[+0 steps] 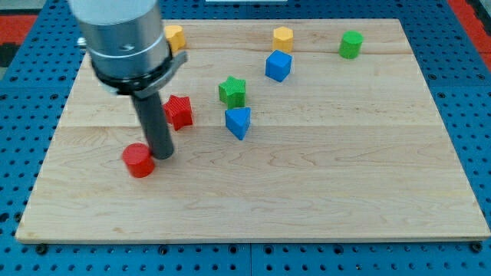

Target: Move the red star towards bottom left

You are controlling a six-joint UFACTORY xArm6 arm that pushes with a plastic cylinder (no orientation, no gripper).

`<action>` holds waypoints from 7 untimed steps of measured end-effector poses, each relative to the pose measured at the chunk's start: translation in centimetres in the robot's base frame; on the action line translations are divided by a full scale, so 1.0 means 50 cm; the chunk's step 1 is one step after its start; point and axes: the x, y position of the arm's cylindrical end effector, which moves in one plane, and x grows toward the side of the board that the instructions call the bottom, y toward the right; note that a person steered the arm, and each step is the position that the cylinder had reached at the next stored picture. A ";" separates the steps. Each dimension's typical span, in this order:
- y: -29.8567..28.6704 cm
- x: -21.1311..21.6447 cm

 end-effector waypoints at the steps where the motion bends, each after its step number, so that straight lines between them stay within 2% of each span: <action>1: -0.072 0.055; 2: -0.103 0.067; 3: 0.065 0.001; 4: 0.104 -0.122; 5: 0.104 -0.212; 6: 0.109 -0.260; 7: -0.021 -0.276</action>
